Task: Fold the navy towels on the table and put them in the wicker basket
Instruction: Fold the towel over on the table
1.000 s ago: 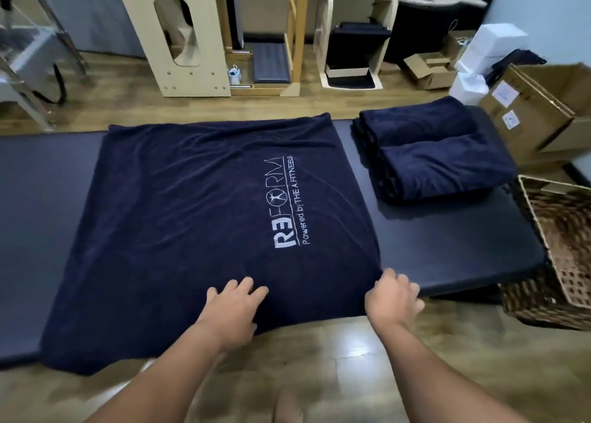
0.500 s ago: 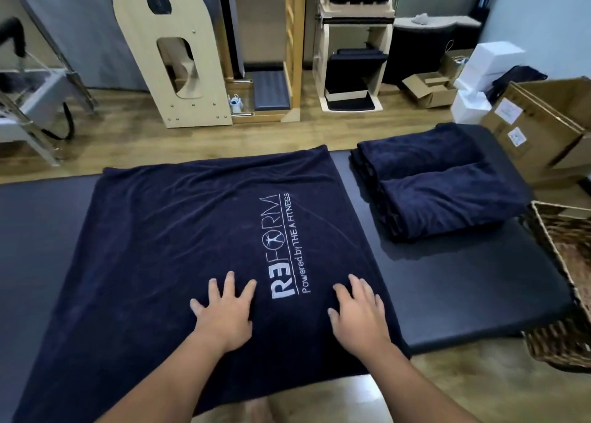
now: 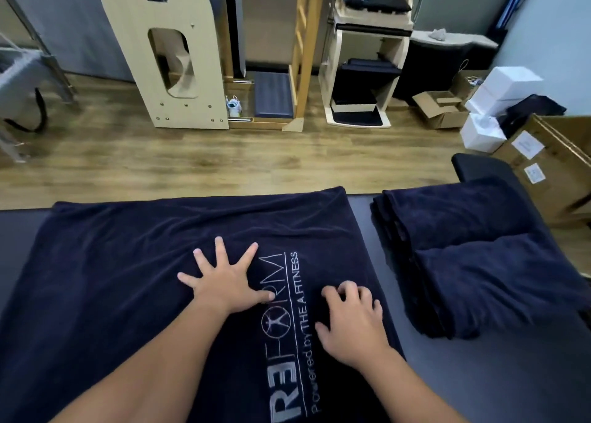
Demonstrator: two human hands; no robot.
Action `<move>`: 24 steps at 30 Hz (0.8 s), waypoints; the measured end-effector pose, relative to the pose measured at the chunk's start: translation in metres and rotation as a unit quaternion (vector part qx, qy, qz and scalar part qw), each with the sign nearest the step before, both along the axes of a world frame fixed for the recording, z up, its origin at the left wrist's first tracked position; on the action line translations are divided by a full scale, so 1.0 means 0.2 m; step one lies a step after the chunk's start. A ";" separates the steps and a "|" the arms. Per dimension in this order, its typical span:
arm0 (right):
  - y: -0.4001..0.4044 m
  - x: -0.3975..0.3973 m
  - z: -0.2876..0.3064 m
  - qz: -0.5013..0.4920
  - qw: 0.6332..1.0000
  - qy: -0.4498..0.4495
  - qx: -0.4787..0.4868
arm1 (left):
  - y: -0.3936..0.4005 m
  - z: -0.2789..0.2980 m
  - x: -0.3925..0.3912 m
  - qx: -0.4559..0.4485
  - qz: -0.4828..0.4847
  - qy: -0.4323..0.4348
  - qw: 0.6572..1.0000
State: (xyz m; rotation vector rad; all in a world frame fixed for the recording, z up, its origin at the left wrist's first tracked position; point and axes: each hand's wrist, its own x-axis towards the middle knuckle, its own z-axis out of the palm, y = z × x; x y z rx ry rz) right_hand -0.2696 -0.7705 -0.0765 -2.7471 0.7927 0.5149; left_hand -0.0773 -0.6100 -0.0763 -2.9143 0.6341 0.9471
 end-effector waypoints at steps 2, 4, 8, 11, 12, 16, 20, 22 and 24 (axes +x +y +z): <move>-0.05 0.15 -0.01 -0.023 0.998 -0.032 -0.051 | -0.09 0.01 0.06 0.014 0.009 0.013 1.000; -0.12 0.29 -0.02 -0.044 0.995 -0.061 -0.068 | -0.17 0.01 0.08 0.044 0.012 0.023 0.999; -0.32 0.60 -0.03 -0.068 0.988 -0.138 -0.032 | -0.25 -0.03 0.09 0.067 0.037 0.049 0.996; -0.44 0.85 -0.02 -0.060 0.980 -0.189 0.006 | -0.25 -0.05 0.09 0.060 0.043 0.054 0.996; -0.46 0.92 -0.03 -0.043 0.981 -0.190 0.006 | -0.25 -0.06 0.10 0.057 0.042 0.053 0.996; -0.51 1.14 -0.05 0.036 0.993 -0.117 0.007 | -0.25 -0.06 0.10 0.051 0.041 0.049 0.997; -0.54 1.25 -0.02 -0.017 0.986 -0.152 -0.068 | -0.24 -0.05 0.08 0.036 0.043 0.043 0.997; -0.55 1.28 -0.03 -0.053 0.981 -0.174 -0.069 | -0.23 -0.05 0.07 0.025 0.040 0.033 0.998; -0.53 1.28 -0.07 -0.043 0.984 -0.166 -0.040 | -0.22 -0.05 0.07 0.021 0.034 0.028 0.999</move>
